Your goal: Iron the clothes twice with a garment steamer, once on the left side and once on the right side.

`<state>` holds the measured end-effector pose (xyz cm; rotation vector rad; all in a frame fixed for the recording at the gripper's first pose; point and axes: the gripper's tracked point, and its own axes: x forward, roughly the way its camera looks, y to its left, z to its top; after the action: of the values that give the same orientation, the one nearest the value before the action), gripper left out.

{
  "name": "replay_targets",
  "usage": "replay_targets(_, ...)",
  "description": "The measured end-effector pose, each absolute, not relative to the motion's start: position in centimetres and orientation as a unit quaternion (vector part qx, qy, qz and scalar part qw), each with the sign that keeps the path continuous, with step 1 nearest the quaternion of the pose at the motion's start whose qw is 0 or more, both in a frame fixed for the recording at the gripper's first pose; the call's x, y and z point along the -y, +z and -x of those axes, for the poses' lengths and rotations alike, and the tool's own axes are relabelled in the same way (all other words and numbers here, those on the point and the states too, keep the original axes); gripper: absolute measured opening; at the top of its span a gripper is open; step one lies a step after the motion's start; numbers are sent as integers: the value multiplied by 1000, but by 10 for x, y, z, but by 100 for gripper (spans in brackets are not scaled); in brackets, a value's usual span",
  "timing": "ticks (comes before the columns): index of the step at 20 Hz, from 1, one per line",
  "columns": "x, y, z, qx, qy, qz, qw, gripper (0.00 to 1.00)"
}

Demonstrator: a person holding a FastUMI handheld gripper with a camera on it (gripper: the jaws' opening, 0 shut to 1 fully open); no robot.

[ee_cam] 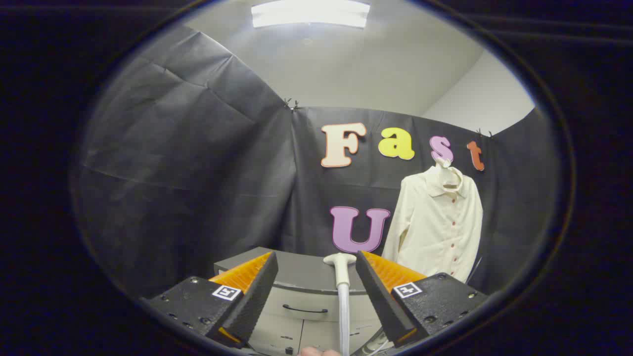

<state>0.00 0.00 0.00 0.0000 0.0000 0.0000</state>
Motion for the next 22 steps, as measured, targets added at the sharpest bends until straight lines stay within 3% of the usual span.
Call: replay_targets(22,7,-9,0,-4,-9,-7,1000,96)
